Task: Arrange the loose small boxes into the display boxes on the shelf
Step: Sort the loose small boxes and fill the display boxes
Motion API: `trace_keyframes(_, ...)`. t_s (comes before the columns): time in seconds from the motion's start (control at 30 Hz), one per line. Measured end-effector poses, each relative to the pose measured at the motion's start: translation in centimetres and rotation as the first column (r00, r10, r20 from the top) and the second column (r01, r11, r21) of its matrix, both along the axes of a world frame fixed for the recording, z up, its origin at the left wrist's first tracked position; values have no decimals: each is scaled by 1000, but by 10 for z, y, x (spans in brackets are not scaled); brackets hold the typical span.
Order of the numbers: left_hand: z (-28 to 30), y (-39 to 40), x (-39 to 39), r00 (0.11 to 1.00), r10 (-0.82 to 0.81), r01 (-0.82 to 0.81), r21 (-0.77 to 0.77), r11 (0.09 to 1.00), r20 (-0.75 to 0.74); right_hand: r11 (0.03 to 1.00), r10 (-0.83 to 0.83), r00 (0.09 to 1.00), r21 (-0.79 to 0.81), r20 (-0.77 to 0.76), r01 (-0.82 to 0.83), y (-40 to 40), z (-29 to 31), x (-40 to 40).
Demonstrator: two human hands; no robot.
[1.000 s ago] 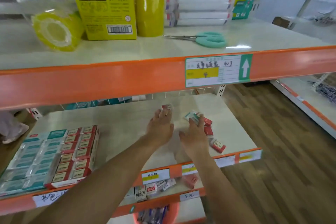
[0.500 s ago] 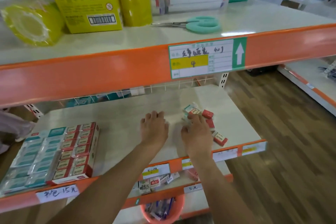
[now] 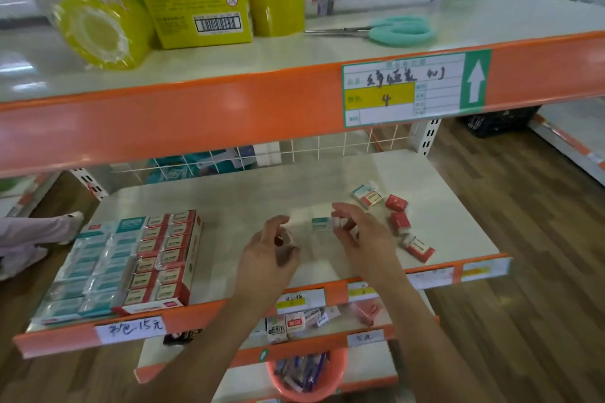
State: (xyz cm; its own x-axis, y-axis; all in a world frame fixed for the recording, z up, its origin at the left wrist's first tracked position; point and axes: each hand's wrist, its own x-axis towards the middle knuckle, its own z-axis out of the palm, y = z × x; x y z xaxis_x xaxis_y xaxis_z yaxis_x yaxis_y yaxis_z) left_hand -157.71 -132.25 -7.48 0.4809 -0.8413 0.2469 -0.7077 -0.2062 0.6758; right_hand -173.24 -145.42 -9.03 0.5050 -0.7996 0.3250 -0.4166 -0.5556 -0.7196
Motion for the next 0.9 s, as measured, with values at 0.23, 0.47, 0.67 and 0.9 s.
trace_keyframes(0.23, -3, 9, 12, 999, -11, 8, 58, 998, 52, 987, 104, 991, 116, 86, -114, 2, 8, -3)
trace_keyframes(0.47, -3, 3, 9, 998, -9, 6, 47, 999, 65, 960, 132, 988, 236, 86, -149, 4, 13, -6)
trace_keyframes(0.67, -1, 5, 9, 992, 0, 7, -50, 999, 130, 961, 106, 990, 247, 91, -126, 3, 13, -2)
trace_keyframes(0.9, 0, 6, 7, 997, -24, 26, -30, 999, 67, 964, 165, 986, 215, -29, -155, 6, 11, 0)
